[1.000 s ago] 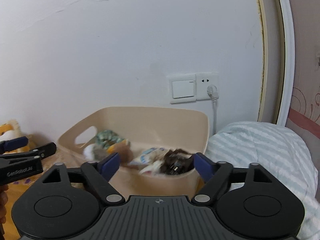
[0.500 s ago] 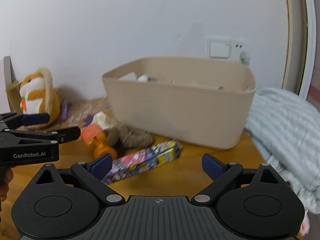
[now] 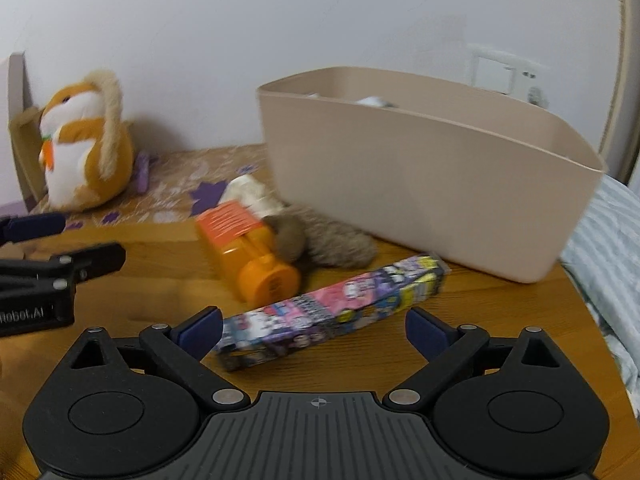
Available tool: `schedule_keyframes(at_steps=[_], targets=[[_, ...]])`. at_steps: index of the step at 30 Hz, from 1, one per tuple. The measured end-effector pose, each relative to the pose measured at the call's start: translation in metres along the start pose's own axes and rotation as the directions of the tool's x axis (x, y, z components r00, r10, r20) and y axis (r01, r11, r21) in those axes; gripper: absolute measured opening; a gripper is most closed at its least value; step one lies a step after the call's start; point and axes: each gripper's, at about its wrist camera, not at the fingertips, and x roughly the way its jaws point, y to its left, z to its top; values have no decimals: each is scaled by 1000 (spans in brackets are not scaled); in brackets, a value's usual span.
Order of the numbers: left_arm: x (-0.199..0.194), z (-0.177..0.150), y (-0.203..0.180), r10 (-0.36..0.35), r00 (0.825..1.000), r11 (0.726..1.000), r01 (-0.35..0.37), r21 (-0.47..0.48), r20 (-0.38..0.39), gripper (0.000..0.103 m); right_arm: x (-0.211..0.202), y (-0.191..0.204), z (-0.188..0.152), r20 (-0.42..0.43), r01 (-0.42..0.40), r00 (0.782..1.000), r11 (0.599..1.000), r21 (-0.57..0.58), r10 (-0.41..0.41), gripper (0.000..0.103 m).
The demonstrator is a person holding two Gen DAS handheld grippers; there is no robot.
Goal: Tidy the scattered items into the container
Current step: 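Move both open tools back toward the orange bottle and candy stick box, then grasp the orange bottle with the left tool while the right tool grasps the Hello Kitty candy box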
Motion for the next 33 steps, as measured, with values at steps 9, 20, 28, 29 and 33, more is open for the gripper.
schedule_keyframes(at_steps=[9, 20, 28, 29, 33], targets=[[0, -8, 11, -21, 1000, 1000, 21, -17, -11, 84, 21, 12, -7, -59, 81, 995, 995, -64, -85, 102], [6, -4, -25, -197, 980, 978, 197, 69, 3, 86, -18, -81, -36, -56, 182, 982, 983, 20, -180, 103], [28, 11, -74, -289, 957, 940, 288, 182, -23, 86, -33, -112, -34, -34, 109, 994, 981, 164, -105, 103], [31, 12, -79, -288, 957, 937, 287, 197, -26, 86, -32, -115, -33, -33, 100, 995, 978, 184, -95, 103], [48, 15, -88, -246, 969, 940, 248, 234, -38, 86, -23, -126, -31, -55, 98, 995, 965, 242, -87, 103]])
